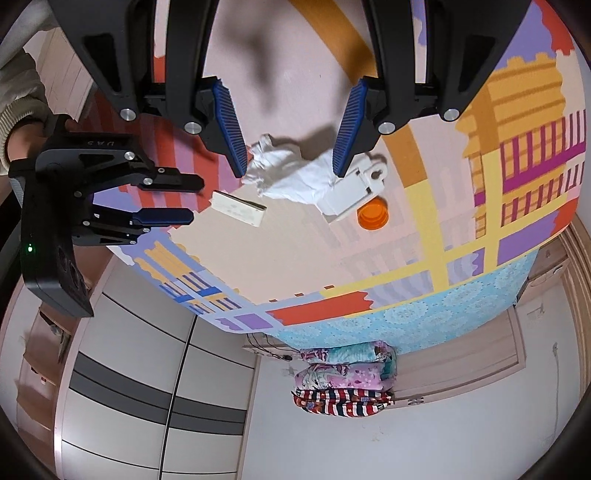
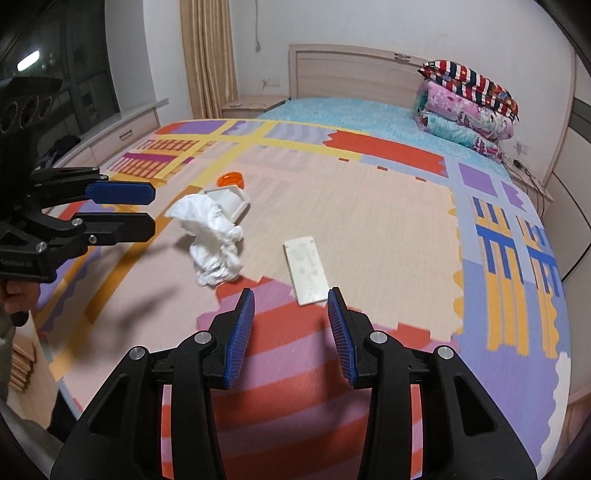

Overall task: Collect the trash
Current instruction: 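Grasp the white paper card with the right tool while the left tool grasps the white tissue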

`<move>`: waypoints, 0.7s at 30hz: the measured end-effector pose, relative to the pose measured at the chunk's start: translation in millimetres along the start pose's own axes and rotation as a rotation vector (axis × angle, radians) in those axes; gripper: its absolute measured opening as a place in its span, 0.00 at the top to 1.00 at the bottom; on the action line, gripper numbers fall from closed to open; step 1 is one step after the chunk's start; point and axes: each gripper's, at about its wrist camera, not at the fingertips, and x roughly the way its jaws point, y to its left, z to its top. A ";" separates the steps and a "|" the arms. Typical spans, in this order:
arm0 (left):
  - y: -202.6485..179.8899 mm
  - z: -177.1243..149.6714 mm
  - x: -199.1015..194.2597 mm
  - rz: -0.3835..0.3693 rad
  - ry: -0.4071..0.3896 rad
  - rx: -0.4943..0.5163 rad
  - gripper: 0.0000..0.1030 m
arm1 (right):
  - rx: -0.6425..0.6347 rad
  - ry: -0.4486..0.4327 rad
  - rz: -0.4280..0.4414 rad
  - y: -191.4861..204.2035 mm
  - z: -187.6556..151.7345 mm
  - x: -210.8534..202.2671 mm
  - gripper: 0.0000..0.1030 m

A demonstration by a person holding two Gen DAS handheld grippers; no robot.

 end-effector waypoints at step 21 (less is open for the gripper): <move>-14.0 -6.0 55.4 0.004 0.086 0.071 0.55 | 0.002 0.033 -0.014 -6.6 18.4 37.6 0.60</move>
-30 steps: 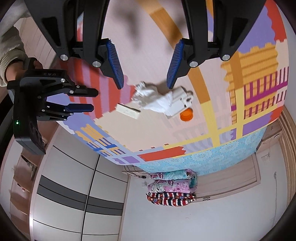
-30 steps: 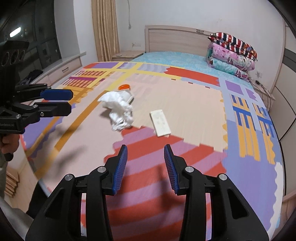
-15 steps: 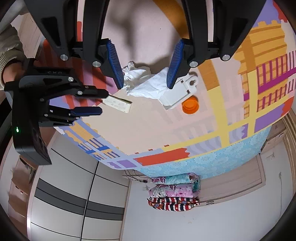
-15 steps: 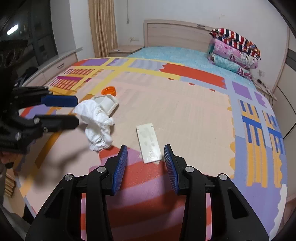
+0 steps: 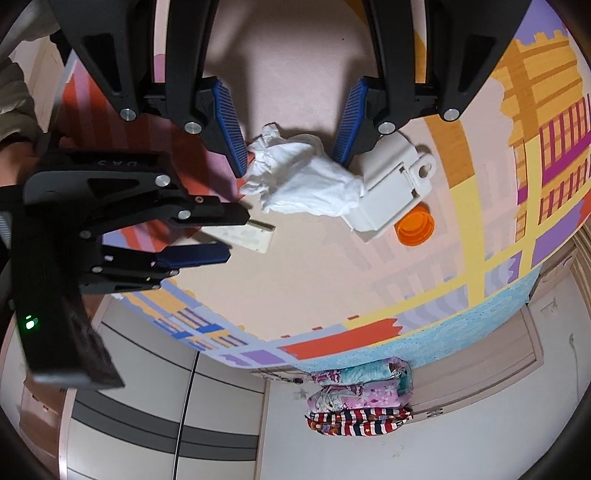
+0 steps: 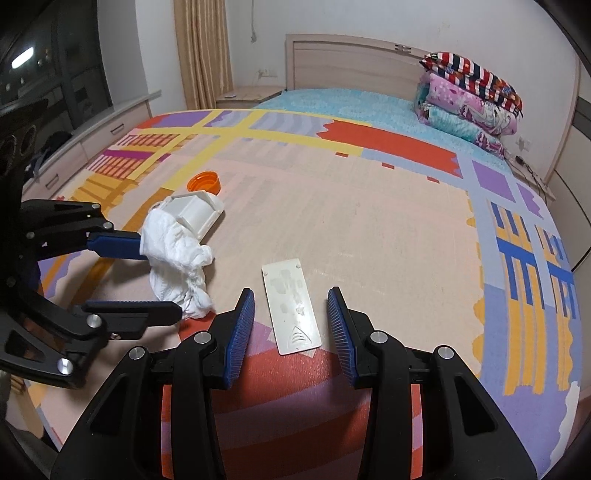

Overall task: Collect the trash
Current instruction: 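Grasp the white paper card with the right tool while the left tool grasps the white tissue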

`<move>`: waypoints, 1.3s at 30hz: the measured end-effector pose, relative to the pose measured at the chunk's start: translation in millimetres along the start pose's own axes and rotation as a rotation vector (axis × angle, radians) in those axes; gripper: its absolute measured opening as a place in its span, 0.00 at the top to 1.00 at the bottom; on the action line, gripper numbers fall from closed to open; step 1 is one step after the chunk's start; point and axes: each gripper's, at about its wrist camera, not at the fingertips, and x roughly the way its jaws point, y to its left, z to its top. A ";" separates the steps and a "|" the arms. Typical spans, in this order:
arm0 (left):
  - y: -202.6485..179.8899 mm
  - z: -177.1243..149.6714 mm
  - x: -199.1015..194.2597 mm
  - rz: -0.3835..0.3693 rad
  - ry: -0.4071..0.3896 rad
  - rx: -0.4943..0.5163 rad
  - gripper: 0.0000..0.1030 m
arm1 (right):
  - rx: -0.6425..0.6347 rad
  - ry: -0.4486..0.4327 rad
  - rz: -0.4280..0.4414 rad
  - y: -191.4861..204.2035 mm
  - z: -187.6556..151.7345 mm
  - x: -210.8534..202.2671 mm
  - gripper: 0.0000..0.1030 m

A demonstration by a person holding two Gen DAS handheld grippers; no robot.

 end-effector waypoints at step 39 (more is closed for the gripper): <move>-53.2 -19.7 -103.7 0.059 -0.119 0.035 0.93 | -0.013 -0.115 -0.022 40.6 -25.5 -100.0 0.77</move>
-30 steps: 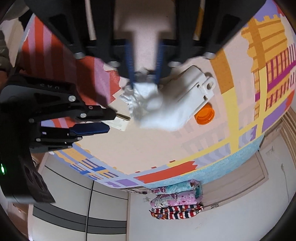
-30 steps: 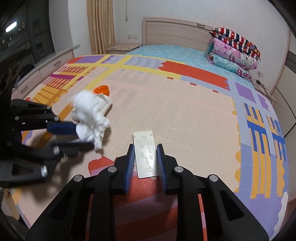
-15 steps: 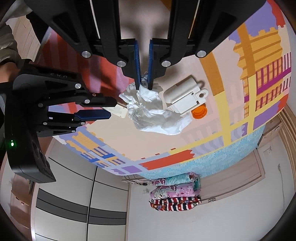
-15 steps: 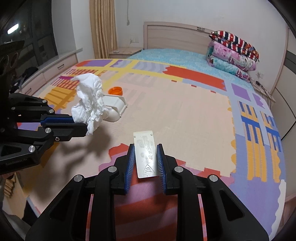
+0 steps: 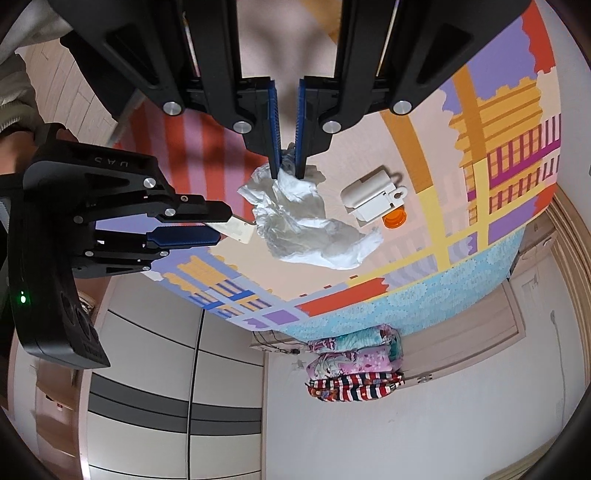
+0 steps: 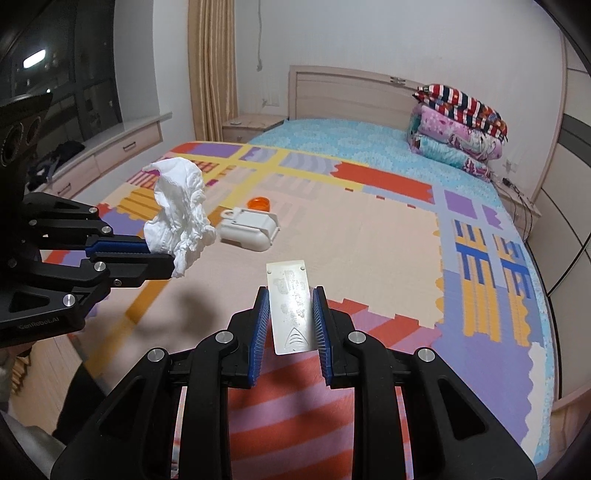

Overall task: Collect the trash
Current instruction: 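Grasp the white paper card with the right tool while the left tool grasps the white tissue, then carry the paper card and tissue over the black trash bin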

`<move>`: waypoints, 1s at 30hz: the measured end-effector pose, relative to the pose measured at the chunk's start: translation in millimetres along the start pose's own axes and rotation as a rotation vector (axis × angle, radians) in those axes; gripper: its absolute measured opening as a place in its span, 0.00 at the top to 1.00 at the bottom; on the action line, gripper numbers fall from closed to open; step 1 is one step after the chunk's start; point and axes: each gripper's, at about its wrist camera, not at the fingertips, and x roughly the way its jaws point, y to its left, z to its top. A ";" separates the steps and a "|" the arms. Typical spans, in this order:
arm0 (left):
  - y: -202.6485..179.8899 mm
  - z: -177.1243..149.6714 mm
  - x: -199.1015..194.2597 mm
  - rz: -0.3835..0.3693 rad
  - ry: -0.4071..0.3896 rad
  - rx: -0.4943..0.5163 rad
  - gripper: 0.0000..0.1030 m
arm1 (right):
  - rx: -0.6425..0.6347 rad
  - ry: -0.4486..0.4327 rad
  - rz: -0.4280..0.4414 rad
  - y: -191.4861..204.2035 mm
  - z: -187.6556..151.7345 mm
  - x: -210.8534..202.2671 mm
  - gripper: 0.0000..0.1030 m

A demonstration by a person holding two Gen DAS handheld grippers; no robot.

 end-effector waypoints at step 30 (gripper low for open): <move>-75.8 -110.2 -62.3 -0.056 0.095 0.052 0.93 | 0.029 0.038 0.097 47.9 -102.5 -66.3 0.76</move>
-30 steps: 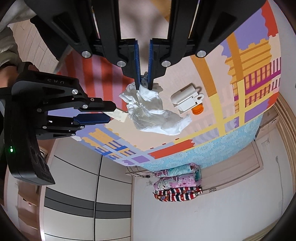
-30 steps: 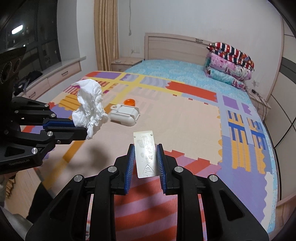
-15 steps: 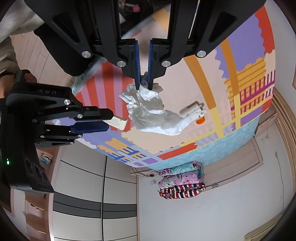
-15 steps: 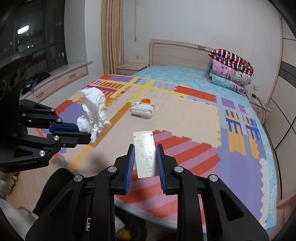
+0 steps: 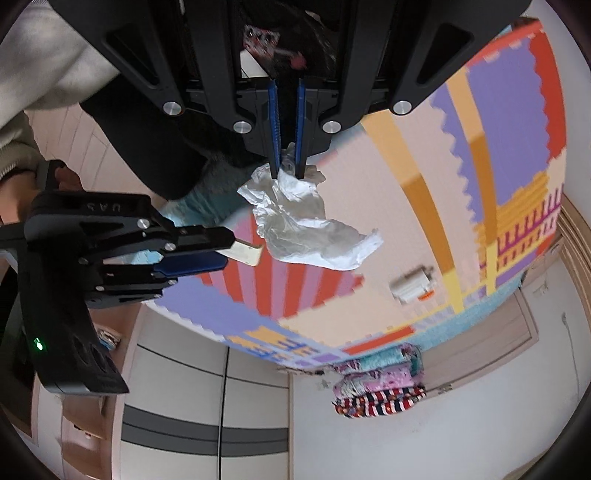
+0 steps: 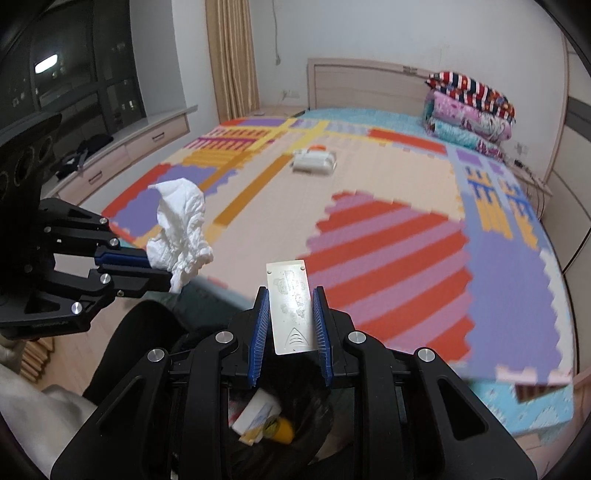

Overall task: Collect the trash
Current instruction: 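Carry the paper card and tissue over the black trash bin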

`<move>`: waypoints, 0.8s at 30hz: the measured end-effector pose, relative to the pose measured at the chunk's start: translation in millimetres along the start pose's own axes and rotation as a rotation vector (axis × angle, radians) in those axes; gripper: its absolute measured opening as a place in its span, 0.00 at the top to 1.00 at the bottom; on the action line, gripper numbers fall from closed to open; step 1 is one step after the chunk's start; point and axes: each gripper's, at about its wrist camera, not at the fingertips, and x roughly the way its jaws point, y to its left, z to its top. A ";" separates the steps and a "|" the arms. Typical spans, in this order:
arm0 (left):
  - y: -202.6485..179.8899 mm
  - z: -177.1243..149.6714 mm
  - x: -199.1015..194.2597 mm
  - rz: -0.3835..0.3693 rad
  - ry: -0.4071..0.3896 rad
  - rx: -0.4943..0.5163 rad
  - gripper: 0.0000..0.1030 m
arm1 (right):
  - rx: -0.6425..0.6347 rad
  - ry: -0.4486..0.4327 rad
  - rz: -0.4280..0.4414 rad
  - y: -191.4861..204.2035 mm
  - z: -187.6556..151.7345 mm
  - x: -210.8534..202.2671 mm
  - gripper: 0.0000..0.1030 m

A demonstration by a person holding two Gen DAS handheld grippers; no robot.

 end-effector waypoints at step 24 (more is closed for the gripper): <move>-14.2 -105.8 92.1 -0.147 0.319 -0.109 0.93 | 0.044 0.299 0.104 23.6 -97.5 84.5 0.76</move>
